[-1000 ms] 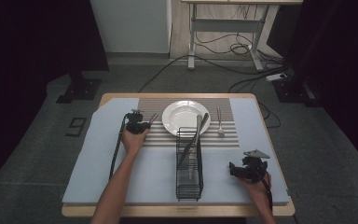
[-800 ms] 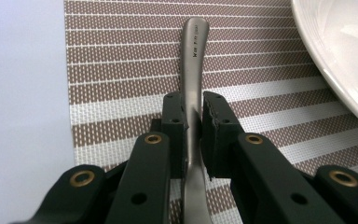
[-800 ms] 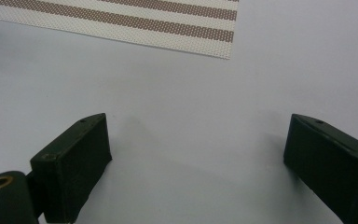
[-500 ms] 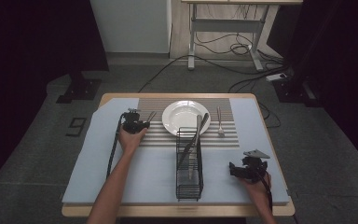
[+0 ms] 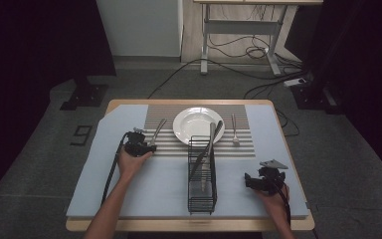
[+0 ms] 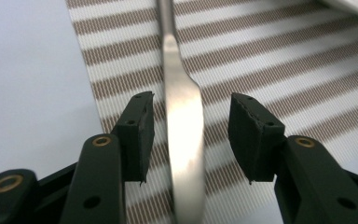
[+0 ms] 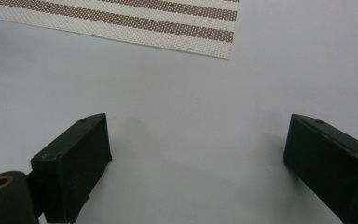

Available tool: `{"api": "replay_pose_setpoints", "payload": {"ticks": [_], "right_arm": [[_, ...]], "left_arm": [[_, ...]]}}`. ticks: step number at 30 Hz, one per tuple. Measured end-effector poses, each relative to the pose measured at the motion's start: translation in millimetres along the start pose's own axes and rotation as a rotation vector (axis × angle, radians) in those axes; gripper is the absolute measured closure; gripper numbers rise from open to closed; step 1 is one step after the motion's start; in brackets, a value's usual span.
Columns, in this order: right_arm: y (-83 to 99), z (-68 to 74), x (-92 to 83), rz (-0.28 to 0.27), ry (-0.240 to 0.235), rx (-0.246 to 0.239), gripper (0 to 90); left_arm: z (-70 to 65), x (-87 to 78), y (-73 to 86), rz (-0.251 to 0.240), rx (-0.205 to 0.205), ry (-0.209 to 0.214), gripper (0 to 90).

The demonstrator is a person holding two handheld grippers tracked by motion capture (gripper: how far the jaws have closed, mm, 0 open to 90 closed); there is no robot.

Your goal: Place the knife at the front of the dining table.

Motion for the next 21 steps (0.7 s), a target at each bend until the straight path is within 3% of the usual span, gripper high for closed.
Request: {"api": "replay_pose_setpoints", "payload": {"ticks": [5, 7, 13, 21], "right_arm": [[0.0, 0.0, 0.0, 0.000, 0.000, 0.000, 6.7], [0.0, 0.1, -0.1, -0.001, 0.000, -0.002, 6.8], [0.0, 0.0, -0.1, -0.001, 0.000, -0.002, 6.8], [0.0, 0.1, -0.1, -0.001, 0.000, -0.002, 6.8]], "left_arm": [[-12.8, 0.4, 4.2, -0.004, 0.040, -0.013, 56.6], [-14.0, 1.5, 3.8, -0.009, 0.048, -0.044, 57.9], [-11.1, 2.2, 2.9, -0.029, 0.037, -0.068, 68.1], [-11.7, 5.9, -4.3, -0.047, -0.004, -0.037, 70.9]]}}
Point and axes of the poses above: each handheld gripper's, and its own axes: x roughly forward along the jaws, y roughly out of its underside, z roughly to its left, the point moved 8 cm from there along x, roughly forward along the jaws, and after that the axes turned 10 degrees about z, right-handed, at the moved point
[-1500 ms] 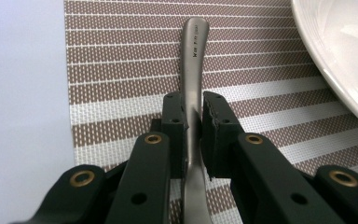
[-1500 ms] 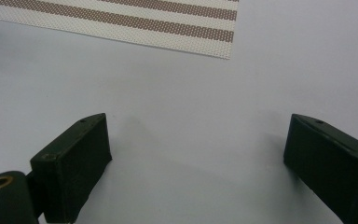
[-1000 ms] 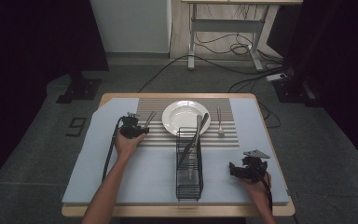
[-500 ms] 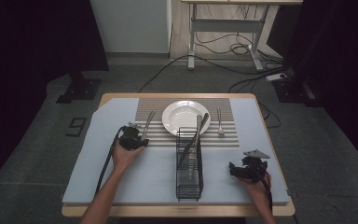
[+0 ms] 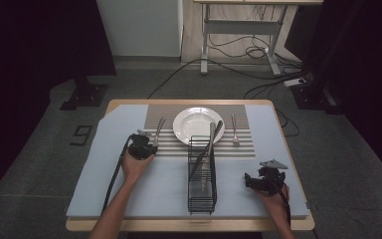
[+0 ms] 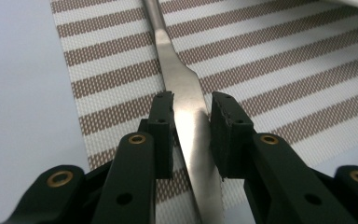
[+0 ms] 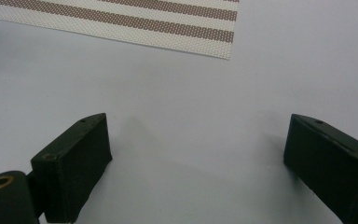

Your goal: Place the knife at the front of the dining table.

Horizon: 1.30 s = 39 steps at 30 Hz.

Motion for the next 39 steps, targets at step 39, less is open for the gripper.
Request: {"api": "replay_pose_setpoints", "payload": {"ticks": [39], "right_arm": [[0.1, -0.2, -0.1, 0.001, 0.000, -0.001, 6.8]], "left_arm": [[-10.5, 16.9, -32.9, -0.071, -0.078, 0.065, 51.8]]}}
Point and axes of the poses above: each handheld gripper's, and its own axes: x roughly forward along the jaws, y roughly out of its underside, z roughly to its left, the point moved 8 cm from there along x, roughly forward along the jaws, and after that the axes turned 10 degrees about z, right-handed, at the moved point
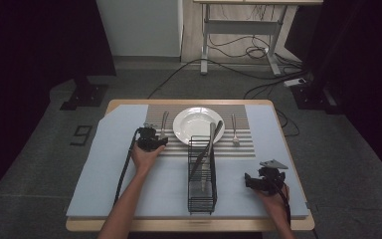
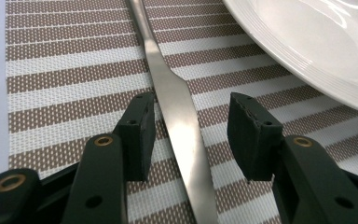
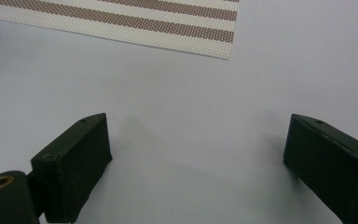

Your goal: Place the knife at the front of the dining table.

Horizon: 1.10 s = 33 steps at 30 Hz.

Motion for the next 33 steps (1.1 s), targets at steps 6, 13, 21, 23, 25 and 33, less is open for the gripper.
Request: {"api": "replay_pose_setpoints", "payload": {"ticks": [6, 13, 21, 23, 25, 33], "right_arm": [[0.0, 0.0, 0.0, 0.000, 0.000, 0.000, 6.8], [-0.1, 0.1, 0.0, -0.002, 0.001, 0.001, 6.9], [0.1, 0.1, -0.1, 0.000, 0.000, 0.000, 6.9], [0.1, 0.1, -0.1, 0.000, 0.000, 0.000, 6.9], [0.0, 0.1, -0.1, 0.000, 0.000, 0.000, 6.9], [0.1, 0.1, -0.1, 0.000, 0.000, 0.000, 6.9]], "left_arm": [[3.8, -19.4, 8.5, -0.026, 0.034, 0.027, 48.7], [4.2, -45.0, 27.3, -0.053, 0.103, 0.068, 41.2], [4.3, -64.6, 53.6, -0.076, 0.169, 0.051, 40.1], [3.7, -67.6, 60.6, -0.071, 0.172, 0.056, 40.0], [2.6, -72.3, 67.6, -0.072, 0.183, 0.061, 39.7], [-3.1, -84.7, 95.9, -0.077, 0.182, 0.088, 39.4]]}}
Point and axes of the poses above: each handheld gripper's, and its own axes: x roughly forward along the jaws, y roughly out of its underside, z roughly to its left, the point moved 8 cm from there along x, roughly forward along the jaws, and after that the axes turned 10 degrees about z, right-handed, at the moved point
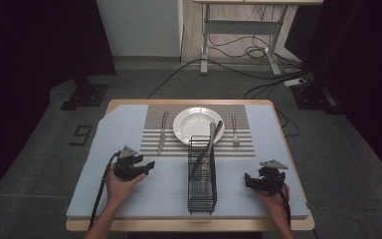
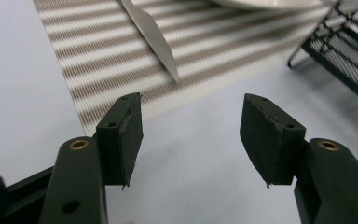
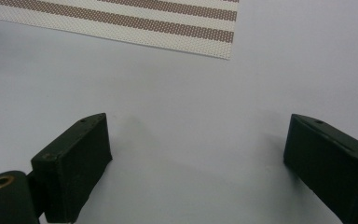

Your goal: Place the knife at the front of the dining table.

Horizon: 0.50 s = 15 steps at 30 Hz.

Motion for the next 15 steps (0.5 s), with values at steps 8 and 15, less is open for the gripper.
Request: {"api": "replay_pose_setpoints", "payload": {"ticks": [8, 15], "right_arm": [[0.0, 0.1, -0.1, -0.001, 0.001, -0.001, 6.9], [0.0, 0.2, -0.1, -0.001, 0.000, -0.001, 6.9]], "left_arm": [[-1.1, 1.4, 25.0, 0.024, 0.003, -0.015, 39.2], [-1.3, 0.6, 26.5, 0.021, 0.003, -0.022, 39.0]]}}
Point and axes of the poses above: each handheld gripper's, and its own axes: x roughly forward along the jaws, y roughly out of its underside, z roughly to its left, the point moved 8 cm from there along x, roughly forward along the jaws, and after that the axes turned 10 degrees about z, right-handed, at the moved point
